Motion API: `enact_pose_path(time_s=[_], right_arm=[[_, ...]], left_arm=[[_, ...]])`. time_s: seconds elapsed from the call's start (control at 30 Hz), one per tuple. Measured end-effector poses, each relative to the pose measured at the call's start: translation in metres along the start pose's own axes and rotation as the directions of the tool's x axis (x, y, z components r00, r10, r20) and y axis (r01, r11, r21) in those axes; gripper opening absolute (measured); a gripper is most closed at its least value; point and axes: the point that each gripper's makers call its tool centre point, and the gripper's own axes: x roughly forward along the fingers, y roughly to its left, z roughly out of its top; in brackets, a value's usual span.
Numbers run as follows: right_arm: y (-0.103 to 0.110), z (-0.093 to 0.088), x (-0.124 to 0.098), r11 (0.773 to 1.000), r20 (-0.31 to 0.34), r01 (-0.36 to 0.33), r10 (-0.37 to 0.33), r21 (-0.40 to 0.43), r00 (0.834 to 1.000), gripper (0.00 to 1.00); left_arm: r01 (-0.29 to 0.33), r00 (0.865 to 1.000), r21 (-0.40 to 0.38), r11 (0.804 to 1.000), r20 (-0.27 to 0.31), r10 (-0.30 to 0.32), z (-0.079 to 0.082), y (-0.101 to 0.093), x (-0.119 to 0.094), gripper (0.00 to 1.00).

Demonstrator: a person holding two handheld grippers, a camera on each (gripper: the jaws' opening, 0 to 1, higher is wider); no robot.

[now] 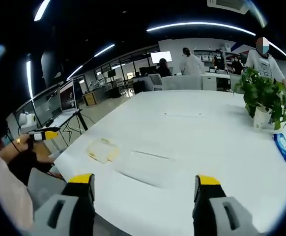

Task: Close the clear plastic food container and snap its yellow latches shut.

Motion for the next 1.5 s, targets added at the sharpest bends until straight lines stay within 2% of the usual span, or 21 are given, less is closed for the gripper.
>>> enact_pose_path(time_s=[1.2, 1.5], right_arm=[[0.005, -0.004, 0.003, 1.0, -0.008, -0.017, 0.017, 0.009, 1.0, 0.83], [0.019, -0.008, 0.016, 0.999, -0.026, -0.046, 0.046, -0.008, 0.999, 0.83]], left_arm=[[0.013, 1.0, -0.001, 1.0, -0.017, -0.013, -0.006, -0.003, 0.0, 0.87], [0.02, 0.999, 0.018, 1.0, -0.035, -0.019, -0.009, -0.002, 0.002, 0.87]])
